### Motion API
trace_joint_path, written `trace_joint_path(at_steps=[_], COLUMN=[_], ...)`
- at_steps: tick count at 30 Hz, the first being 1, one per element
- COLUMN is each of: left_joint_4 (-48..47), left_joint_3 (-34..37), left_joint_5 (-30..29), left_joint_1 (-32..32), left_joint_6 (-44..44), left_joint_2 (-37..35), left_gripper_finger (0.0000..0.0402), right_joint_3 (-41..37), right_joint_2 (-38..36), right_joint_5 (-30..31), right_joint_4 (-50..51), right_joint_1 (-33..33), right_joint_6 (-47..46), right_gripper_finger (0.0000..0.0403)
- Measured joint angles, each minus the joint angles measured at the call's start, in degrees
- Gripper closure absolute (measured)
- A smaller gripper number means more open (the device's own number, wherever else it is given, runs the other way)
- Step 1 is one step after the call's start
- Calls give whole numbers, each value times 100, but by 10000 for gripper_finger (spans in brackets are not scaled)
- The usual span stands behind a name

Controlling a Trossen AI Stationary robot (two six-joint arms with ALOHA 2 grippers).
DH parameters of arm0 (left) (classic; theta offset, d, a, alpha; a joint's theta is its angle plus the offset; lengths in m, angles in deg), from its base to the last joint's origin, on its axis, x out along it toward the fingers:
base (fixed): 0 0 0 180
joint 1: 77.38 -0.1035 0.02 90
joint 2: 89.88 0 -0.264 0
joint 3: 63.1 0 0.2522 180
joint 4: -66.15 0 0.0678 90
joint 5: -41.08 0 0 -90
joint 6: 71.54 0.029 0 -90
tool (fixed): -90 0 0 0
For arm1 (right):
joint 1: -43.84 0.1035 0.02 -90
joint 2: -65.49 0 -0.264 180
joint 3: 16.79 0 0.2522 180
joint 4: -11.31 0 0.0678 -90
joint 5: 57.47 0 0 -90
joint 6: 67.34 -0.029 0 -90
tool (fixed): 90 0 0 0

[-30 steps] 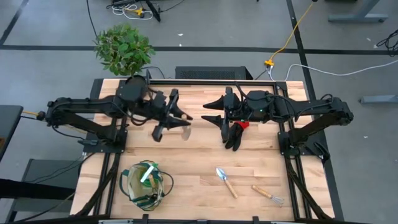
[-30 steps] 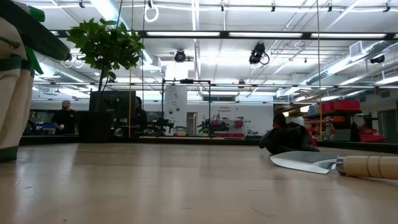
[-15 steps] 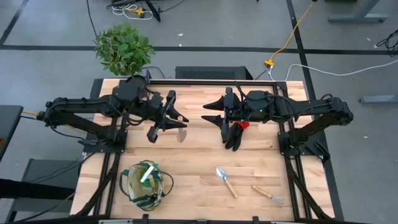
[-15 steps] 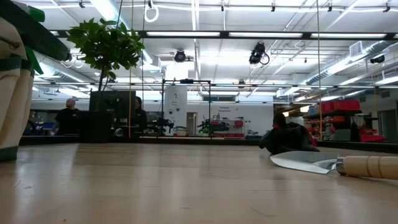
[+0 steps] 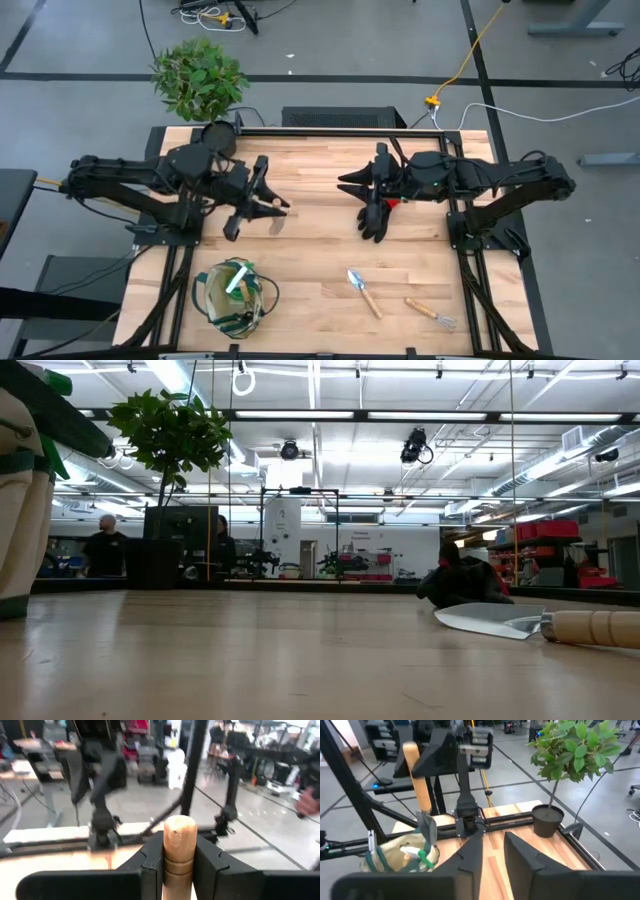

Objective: Pick & Place Garden tools in Gardening bag
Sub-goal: Put the right trowel into the gardening bag

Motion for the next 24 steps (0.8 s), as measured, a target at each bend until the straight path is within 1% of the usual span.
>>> trace_joint_path(at_steps=[6,10,16,20,24], left_joint_4=[-296,-324,-323,-319,-318], left_joint_3=[4,2,2,2,2], left_joint_5=[22,20,-53,-506,-774], left_joint_1=[437,697,981,1228,1593], left_joint_6=[47,149,110,-134,-179], left_joint_2=[-119,-119,-118,-118,-118], left_gripper_finger=[330,330,330,330,330], right_joint_3=[-2,-2,-2,-2,-2], right_joint_2=[-180,-214,-220,-220,-220], right_joint_5=[-3,-50,-101,-101,-101], right_joint_4=[173,167,170,170,170], right_joint_1=[60,54,58,56,56], right_joint_6=[20,22,150,146,142], right_gripper_finger=[368,396,400,401,402])
